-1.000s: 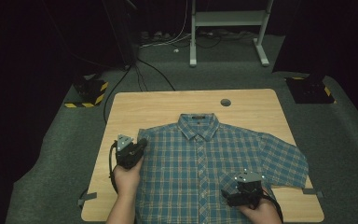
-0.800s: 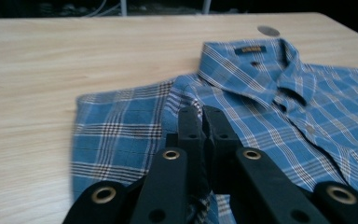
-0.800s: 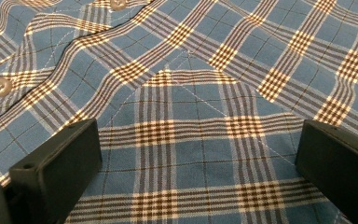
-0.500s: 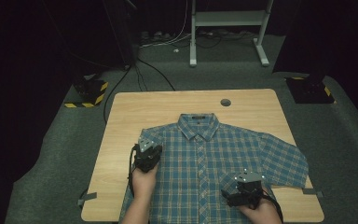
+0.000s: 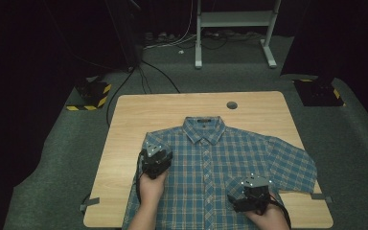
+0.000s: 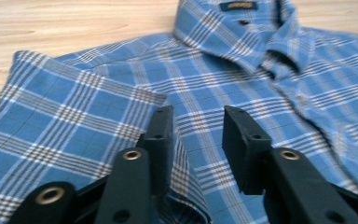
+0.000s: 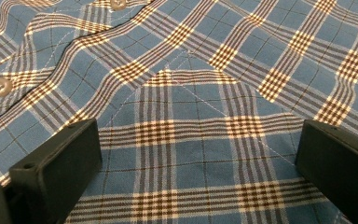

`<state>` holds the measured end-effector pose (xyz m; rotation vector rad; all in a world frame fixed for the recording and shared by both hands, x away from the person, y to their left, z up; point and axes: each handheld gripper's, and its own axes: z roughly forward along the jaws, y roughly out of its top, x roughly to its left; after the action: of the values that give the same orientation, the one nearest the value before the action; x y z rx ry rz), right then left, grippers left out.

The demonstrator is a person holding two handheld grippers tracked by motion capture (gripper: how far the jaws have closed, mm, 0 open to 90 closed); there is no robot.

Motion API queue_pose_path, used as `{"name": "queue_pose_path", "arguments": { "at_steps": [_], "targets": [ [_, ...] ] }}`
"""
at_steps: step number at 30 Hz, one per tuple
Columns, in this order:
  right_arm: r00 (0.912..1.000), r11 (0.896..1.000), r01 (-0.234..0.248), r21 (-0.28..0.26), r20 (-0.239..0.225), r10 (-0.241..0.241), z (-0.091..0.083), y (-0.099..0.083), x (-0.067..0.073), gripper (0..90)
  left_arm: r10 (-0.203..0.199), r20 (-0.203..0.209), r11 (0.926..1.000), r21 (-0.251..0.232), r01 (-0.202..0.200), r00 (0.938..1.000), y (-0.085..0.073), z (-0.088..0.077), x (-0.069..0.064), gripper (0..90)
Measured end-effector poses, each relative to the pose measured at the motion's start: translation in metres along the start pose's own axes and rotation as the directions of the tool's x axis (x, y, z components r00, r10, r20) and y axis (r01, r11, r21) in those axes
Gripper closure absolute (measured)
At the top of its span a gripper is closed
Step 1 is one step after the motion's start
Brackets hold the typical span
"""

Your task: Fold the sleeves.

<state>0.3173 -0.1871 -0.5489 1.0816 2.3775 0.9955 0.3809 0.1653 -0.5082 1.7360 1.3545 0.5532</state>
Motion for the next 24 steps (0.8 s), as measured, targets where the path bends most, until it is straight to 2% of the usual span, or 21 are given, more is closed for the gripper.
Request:
{"name": "queue_pose_path", "arguments": {
  "at_steps": [5,7,10,13,17,20,24],
  "targets": [
    [1.0000,1.000,0.001,0.000,0.000,-0.001,0.000,0.000,0.000,0.0,0.025,0.009,0.9991,-0.033,-0.025,0.9996,0.010,-0.012,-0.004,60.2],
    [1.0000,1.000,0.000,0.000,0.000,0.000,0.000,0.000,0.000,0.0,0.026,0.001,0.9988,-0.041,-0.026,0.9996,0.013,-0.014,-0.001,58.2],
    [1.0000,1.000,0.002,0.000,0.000,-0.002,0.000,0.000,0.000,0.0,0.038,-0.024,0.9989,-0.029,-0.038,0.9990,0.013,-0.014,0.007,53.6],
    [1.0000,1.000,0.001,0.000,0.000,-0.001,0.000,0.000,0.000,0.0,0.036,-0.036,0.9993,-0.002,-0.036,0.9987,0.008,-0.014,0.018,51.6],
    [1.0000,1.000,0.000,0.000,0.000,0.000,0.000,0.000,0.000,0.0,0.080,-0.050,0.9962,0.037,-0.078,0.9955,-0.004,-0.019,0.028,49.3],
    [1.0000,1.000,0.001,0.000,0.000,-0.001,0.000,0.000,0.000,0.0,0.122,-0.057,0.9913,0.057,-0.119,0.9909,-0.015,-0.025,0.031,48.8],
    [1.0000,1.000,0.000,0.000,0.000,0.000,0.000,0.000,0.000,0.0,0.125,-0.046,0.9913,0.047,-0.123,0.9911,-0.028,-0.039,0.033,47.6]
  ]
}}
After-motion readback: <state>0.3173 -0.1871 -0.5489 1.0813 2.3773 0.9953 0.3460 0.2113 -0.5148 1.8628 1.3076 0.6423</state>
